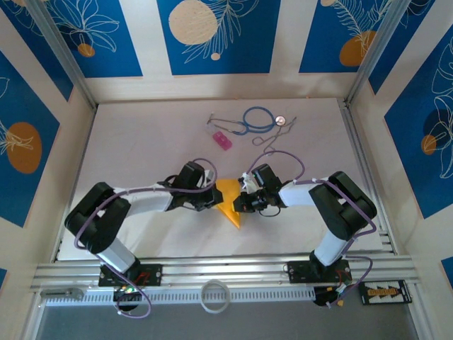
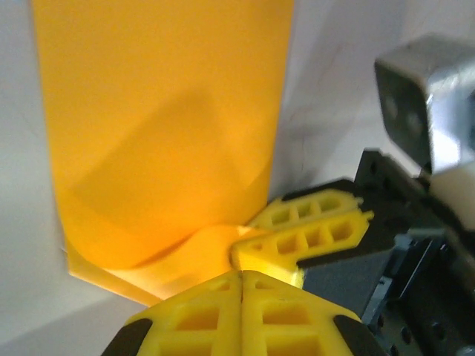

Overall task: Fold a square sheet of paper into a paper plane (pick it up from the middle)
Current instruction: Third fold the triangle at the center of the table.

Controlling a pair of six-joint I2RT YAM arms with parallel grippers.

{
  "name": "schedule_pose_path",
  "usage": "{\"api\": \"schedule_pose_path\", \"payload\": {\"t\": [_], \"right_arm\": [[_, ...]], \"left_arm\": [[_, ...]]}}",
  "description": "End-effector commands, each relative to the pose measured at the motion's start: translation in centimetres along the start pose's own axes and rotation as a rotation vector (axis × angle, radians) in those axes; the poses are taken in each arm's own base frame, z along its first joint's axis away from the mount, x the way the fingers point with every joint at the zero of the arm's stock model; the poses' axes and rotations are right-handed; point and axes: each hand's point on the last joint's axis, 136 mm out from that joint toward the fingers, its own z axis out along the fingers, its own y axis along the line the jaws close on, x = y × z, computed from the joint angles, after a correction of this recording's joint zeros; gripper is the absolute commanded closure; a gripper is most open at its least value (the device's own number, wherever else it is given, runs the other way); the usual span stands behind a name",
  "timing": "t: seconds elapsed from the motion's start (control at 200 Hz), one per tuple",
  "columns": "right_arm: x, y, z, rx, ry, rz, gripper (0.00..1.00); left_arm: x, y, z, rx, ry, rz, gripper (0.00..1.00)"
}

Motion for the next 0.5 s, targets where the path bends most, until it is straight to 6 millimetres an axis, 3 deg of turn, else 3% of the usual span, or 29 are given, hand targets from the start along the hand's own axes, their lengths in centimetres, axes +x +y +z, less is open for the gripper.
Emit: {"api": "schedule_pose_path", "payload": {"t": [0.0, 0.495], "right_arm": [[1.1, -1.1, 0.6, 0.038, 0.037, 0.021, 1.00], [1.1, -1.2, 0.6, 0.047, 0.039, 0.021, 1.00]], "left_arm": [[0.1, -2.7, 0.2, 0.122, -0.041, -0.020, 1.00], [1.4, -0.1, 2.1, 0.079, -0.030, -0.077, 1.00]]}}
